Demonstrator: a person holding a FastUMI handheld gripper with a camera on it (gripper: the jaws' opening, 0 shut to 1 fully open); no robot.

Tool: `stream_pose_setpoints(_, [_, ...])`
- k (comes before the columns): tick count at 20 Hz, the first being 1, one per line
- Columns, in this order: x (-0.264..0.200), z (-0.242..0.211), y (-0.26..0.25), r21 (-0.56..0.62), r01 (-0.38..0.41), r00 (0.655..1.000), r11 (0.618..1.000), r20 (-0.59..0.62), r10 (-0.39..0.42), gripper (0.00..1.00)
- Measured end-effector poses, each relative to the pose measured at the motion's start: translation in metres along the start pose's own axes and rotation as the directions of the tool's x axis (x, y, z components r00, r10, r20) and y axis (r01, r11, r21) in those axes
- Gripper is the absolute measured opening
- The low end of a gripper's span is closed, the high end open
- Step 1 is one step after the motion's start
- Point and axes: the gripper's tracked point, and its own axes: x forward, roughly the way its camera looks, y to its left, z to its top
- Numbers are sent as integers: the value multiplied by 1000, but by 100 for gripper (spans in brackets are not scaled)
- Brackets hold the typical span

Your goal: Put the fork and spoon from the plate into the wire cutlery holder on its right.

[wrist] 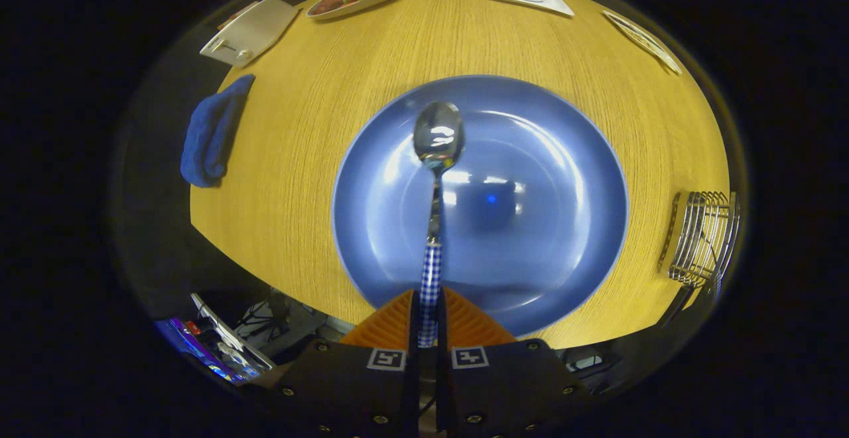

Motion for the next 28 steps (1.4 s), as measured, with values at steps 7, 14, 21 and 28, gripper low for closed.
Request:
stream_pose_setpoints(7, [-4, 3, -3, -48, 1, 1000, 999, 3, -1, 2])
stream_pose_setpoints(14, [-44, -2, -25, -103, 0, 1000, 995, -27, -3, 2])
stream_pose_setpoints(21, [-88, -24, -64, -38, 19, 996, 999, -84, -22, 2])
stream_pose_setpoints(28, [-138, -52, -104, 11, 24, 995, 1000, -102, -23, 2])
